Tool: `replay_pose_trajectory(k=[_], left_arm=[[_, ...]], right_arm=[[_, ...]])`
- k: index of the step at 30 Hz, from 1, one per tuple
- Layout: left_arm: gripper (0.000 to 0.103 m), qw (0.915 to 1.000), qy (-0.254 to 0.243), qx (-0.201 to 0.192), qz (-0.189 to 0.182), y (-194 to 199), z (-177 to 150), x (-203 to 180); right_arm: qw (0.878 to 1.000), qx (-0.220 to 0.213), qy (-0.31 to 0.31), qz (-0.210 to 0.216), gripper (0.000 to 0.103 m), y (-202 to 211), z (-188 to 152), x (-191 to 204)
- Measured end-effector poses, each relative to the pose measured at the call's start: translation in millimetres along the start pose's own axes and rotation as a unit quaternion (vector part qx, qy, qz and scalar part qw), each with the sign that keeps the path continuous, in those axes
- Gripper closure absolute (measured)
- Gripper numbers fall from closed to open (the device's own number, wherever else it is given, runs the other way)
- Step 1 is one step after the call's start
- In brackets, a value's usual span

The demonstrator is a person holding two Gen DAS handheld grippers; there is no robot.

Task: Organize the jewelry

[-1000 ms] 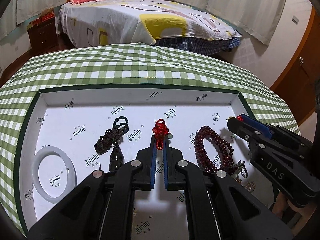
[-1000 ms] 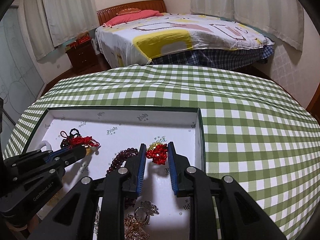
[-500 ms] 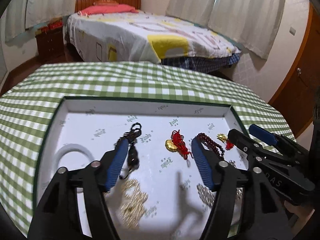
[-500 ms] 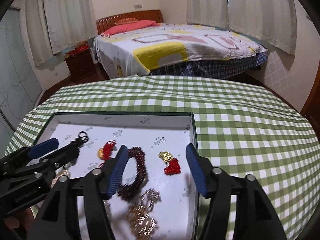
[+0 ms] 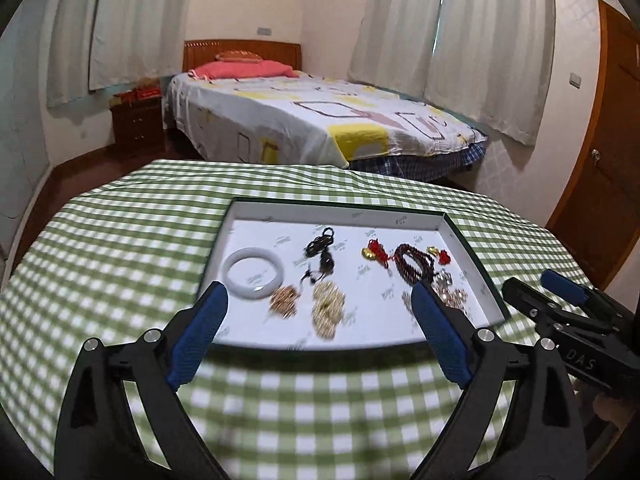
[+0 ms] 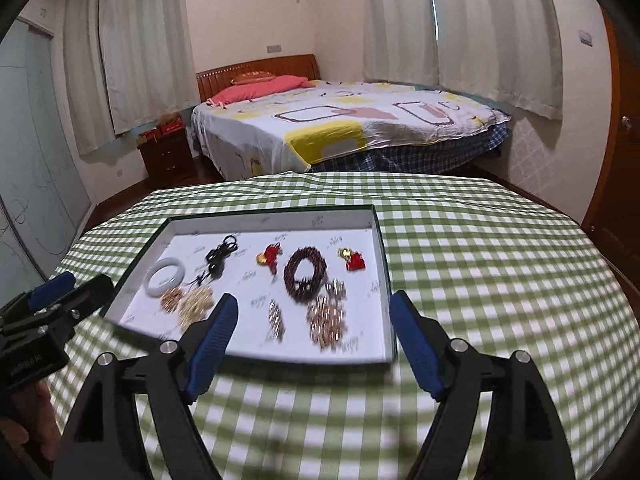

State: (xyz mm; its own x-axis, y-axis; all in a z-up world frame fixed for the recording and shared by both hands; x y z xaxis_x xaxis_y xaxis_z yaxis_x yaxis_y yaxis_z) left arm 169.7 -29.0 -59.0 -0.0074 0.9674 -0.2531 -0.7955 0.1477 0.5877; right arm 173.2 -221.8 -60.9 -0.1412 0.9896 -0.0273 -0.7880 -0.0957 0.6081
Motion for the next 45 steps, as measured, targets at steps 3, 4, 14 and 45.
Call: replay_pose_trajectory(k=[3, 4, 14, 45], left_arm=[[0.011, 0.9999, 0.005, -0.010, 0.004, 27, -6, 6], [0.011, 0.9999, 0.007, -0.013, 0.004, 35, -8, 9], [0.010, 0.9985, 0.024, -0.049, 0.003, 103, -10, 20], [0.009, 0.9943, 0.022, -0.103, -0.015, 182, -23, 17]], right_arm=[[1.000, -0.007, 0.000, -0.003, 0.025, 21, -7, 5], [1.000, -0.009, 0.000, -0.003, 0.024, 28, -8, 6], [0.999, -0.050, 0.010, -0.010, 0.021, 91, -12, 28], [0.991, -0.125, 0.028, -0.036, 0.019, 165, -18, 46]])
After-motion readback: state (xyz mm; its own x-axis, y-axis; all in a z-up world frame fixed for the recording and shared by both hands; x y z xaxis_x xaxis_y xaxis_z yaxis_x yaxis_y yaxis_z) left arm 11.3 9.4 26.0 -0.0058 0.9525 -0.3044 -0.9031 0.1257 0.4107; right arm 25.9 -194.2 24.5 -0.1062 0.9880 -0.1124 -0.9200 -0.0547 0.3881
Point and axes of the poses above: each gripper's, at about its wrist camera, not at the fingertips, and y roughly against the way its jaws point, x to its left, z to its top, the point moved 1 cm from there along -y, roughly the way its jaws point, and after that the axes turned 10 degrees about y, right-handed, at the moved point
